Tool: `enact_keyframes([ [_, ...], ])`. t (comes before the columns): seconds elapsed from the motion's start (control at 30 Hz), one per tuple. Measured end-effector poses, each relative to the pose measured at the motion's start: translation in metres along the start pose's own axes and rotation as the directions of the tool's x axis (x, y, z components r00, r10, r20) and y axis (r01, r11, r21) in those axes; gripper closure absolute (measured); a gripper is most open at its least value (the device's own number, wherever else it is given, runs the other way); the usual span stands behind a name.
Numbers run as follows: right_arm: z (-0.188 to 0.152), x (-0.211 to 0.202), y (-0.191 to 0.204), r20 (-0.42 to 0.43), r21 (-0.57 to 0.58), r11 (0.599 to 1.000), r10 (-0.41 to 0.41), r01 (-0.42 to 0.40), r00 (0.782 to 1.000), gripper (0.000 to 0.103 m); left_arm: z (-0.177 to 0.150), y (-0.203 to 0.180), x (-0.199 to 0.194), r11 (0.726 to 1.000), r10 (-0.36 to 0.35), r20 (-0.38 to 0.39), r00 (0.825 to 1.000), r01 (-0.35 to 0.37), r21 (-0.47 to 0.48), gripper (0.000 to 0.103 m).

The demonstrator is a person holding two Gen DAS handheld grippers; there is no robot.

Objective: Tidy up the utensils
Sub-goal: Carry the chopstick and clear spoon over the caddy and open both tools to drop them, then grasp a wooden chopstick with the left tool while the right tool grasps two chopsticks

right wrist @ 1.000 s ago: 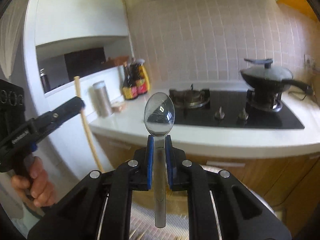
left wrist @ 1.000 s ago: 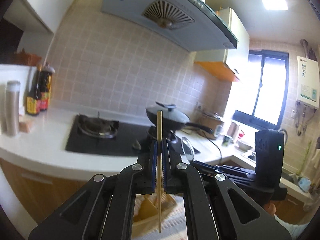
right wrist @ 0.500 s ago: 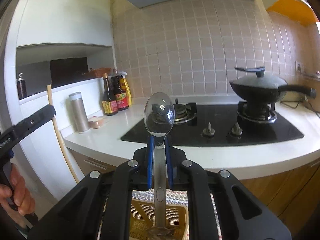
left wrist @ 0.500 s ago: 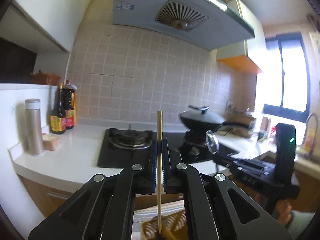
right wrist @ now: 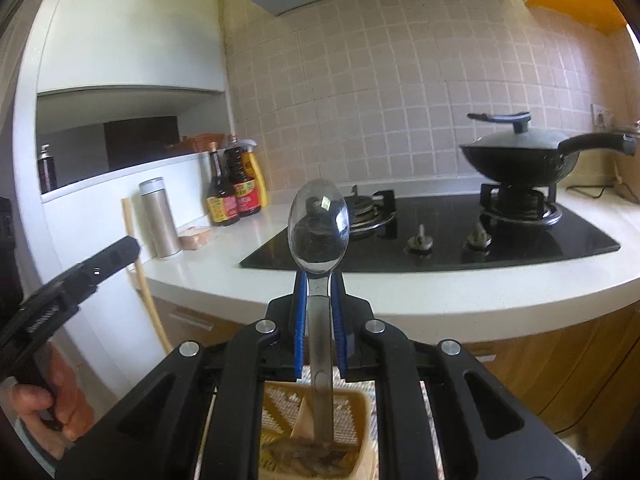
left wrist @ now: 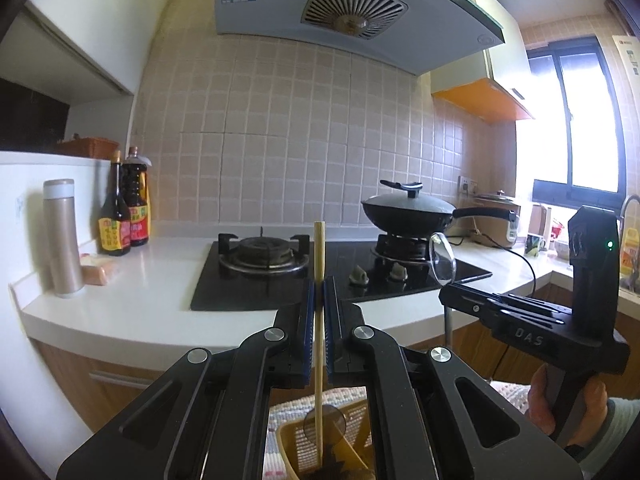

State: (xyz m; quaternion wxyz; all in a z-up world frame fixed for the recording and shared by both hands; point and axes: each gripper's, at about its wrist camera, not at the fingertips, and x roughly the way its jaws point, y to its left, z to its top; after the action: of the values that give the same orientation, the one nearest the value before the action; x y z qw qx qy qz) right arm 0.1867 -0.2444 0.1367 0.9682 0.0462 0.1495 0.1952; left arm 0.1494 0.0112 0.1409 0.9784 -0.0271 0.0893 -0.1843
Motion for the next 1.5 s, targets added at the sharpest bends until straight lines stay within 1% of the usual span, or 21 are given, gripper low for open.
enact_keyframes([
  [0.17, -0.010, -0.015, 0.001, -0.038, -0.022, 1.000, -0.004, 0.003, 0.999, 0.092, -0.006, 0.002, -0.006, 0.999, -0.033, -0.022, 0.999, 0.033, -0.024, 0.095],
  [0.2, -0.012, -0.020, 0.000, -0.043, -0.017, 1.000, -0.001, 0.001, 0.999, 0.092, -0.006, 0.002, -0.007, 0.999, -0.038, -0.025, 0.999, 0.037, -0.028, 0.092],
  [0.23, -0.013, -0.024, 0.000, -0.048, -0.011, 1.000, -0.001, 0.000, 0.999, 0.092, -0.007, 0.002, -0.010, 0.998, -0.046, -0.030, 0.998, 0.045, -0.034, 0.088],
  [0.27, -0.014, -0.028, -0.001, -0.055, -0.006, 1.000, 0.002, -0.002, 0.998, 0.092, -0.007, 0.003, -0.015, 0.997, -0.058, -0.036, 0.998, 0.056, -0.044, 0.075],
  [0.3, -0.016, -0.035, -0.002, -0.066, 0.002, 1.000, 0.009, -0.009, 0.998, 0.092, -0.007, 0.003, -0.019, 0.997, -0.062, -0.035, 0.997, 0.060, -0.051, 0.064],
  [0.53, -0.026, -0.068, 0.000, -0.141, 0.036, 0.998, 0.052, -0.047, 0.989, 0.091, -0.010, -0.011, -0.061, 0.995, -0.100, -0.043, 0.994, 0.098, -0.033, 0.059],
  [0.6, -0.030, -0.077, 0.004, -0.161, 0.038, 0.998, 0.064, -0.059, 0.985, 0.084, -0.012, -0.016, -0.074, 0.992, -0.120, -0.057, 0.991, 0.118, -0.035, 0.057],
  [0.67, -0.036, -0.089, 0.010, -0.183, 0.038, 0.997, 0.073, -0.067, 0.980, 0.074, -0.018, -0.020, -0.086, 0.989, -0.146, -0.081, 0.986, 0.143, -0.041, 0.056],
  [0.73, -0.042, -0.098, 0.017, -0.205, 0.028, 0.998, 0.068, -0.063, 0.976, 0.073, -0.025, -0.022, -0.091, 0.988, -0.153, -0.116, 0.981, 0.148, -0.051, 0.054],
  [0.8, -0.051, -0.105, 0.023, -0.246, 0.013, 0.999, 0.046, -0.044, 0.968, 0.073, -0.039, -0.024, -0.095, 0.987, -0.156, -0.182, 0.971, 0.145, -0.072, 0.054],
  [0.9, -0.070, -0.112, 0.030, -0.328, 0.015, 1.000, 0.019, -0.014, 0.945, 0.073, -0.065, -0.024, -0.096, 0.986, -0.157, -0.292, 0.943, 0.132, -0.104, 0.054],
  [1.0, -0.095, -0.111, 0.034, -0.460, -0.006, 0.998, -0.063, 0.068, 0.886, 0.073, -0.096, -0.024, -0.093, 0.990, -0.127, -0.404, 0.906, 0.091, -0.108, 0.054],
  [1.03, -0.101, -0.110, 0.033, -0.488, -0.006, 0.996, -0.077, 0.084, 0.869, 0.073, -0.109, -0.024, -0.092, 0.990, -0.124, -0.444, 0.887, 0.081, -0.114, 0.054],
  [1.07, -0.110, -0.109, 0.032, -0.522, -0.005, 0.995, -0.090, 0.103, 0.848, 0.073, -0.116, -0.023, -0.091, 0.990, -0.124, -0.468, 0.875, 0.075, -0.121, 0.054],
  [1.1, -0.119, -0.108, 0.030, -0.562, -0.002, 0.992, -0.102, 0.123, 0.821, 0.073, -0.125, -0.021, -0.090, 0.989, -0.125, -0.495, 0.860, 0.069, -0.130, 0.054],
  [1.13, -0.127, -0.107, 0.028, -0.585, 0.004, 0.991, -0.105, 0.132, 0.804, 0.073, -0.133, -0.021, -0.089, 0.988, -0.127, -0.519, 0.845, 0.065, -0.138, 0.054],
  [1.17, -0.134, -0.106, 0.026, -0.611, 0.008, 0.990, -0.105, 0.139, 0.785, 0.073, -0.144, -0.021, -0.088, 0.988, -0.130, -0.553, 0.823, 0.060, -0.143, 0.054],
  [1.2, -0.143, -0.103, 0.024, -0.635, 0.013, 0.989, -0.104, 0.145, 0.766, 0.073, -0.150, -0.022, -0.089, 0.988, -0.131, -0.569, 0.812, 0.059, -0.144, 0.054],
  [1.3, -0.164, -0.096, 0.021, -0.686, 0.027, 0.987, -0.098, 0.159, 0.721, 0.074, -0.171, -0.027, -0.083, 0.991, -0.124, -0.638, 0.760, 0.059, -0.122, 0.055],
  [1.37, -0.175, -0.091, 0.019, -0.703, 0.036, 0.985, -0.094, 0.167, 0.705, 0.077, -0.181, -0.033, -0.080, 0.994, -0.107, -0.667, 0.737, 0.066, -0.087, 0.056],
  [1.5, -0.194, -0.082, 0.014, -0.726, 0.042, 0.980, -0.104, 0.195, 0.680, 0.087, -0.193, -0.043, -0.074, 0.997, -0.071, -0.702, 0.708, 0.071, -0.029, 0.062],
])
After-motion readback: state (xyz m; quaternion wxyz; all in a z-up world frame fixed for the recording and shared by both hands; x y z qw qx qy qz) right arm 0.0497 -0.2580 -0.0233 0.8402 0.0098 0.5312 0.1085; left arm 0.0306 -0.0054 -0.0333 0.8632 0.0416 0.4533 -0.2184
